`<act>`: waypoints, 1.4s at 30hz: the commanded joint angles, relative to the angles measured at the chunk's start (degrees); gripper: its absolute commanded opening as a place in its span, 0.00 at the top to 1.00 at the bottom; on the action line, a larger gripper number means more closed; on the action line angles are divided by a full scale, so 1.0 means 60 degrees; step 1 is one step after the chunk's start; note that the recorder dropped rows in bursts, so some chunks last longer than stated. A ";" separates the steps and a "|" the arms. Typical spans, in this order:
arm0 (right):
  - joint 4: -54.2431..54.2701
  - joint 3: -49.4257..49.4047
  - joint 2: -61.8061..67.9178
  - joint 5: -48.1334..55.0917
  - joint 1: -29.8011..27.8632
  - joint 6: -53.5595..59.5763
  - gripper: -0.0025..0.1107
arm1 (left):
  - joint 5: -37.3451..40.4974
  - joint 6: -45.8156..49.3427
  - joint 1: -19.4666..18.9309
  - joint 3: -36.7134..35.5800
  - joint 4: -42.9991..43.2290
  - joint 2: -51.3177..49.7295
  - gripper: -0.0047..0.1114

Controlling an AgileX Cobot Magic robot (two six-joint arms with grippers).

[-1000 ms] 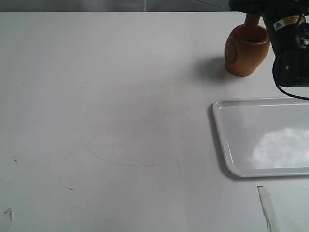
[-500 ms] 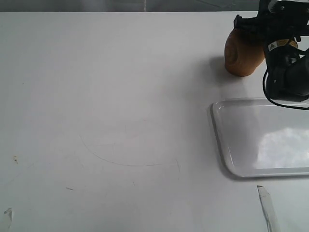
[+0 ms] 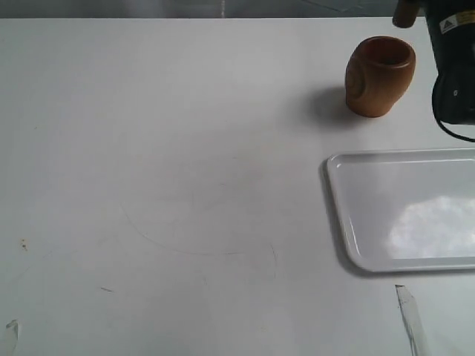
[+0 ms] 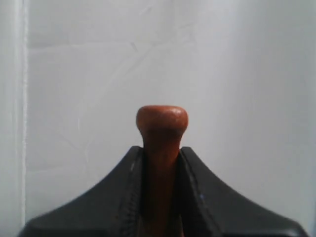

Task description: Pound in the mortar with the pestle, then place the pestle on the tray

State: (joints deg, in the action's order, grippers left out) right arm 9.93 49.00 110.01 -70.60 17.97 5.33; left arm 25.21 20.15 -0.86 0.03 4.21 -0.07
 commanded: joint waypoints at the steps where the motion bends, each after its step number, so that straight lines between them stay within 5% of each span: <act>1: 0.0090 0.0315 0.1296 0.0107 -0.0031 0.0002 0.98 | -0.0029 -0.0078 0.0074 -0.0005 -0.0070 0.0012 0.96; 7: -0.0067 0.0464 0.2456 0.0107 -0.0031 -0.0816 0.98 | -0.0029 -0.0078 0.0074 -0.0005 -0.0070 0.0012 0.96; 17: -0.0402 0.0510 -0.0760 0.0107 -0.0031 -0.0209 0.98 | -0.0029 -0.0078 0.0074 -0.0005 -0.0070 0.0012 0.96; 26: -0.0287 0.0510 0.2898 0.0107 0.0010 -0.0491 0.98 | -0.0029 -0.0078 0.0074 -0.0005 -0.0070 0.0012 0.96; 36: -0.0789 0.0510 -0.0680 0.0107 0.0010 -0.0111 0.98 | -0.0029 -0.0078 0.0074 -0.0005 -0.0070 0.0012 0.96; 42: -0.0318 0.0510 -0.0391 0.0107 0.0010 0.0154 0.98 | -0.0029 -0.0078 0.0074 -0.0005 -0.0070 0.0012 0.96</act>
State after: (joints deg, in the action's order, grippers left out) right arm 6.88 52.25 105.11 -71.20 17.97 5.05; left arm 25.21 20.15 -0.86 0.03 4.21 -0.07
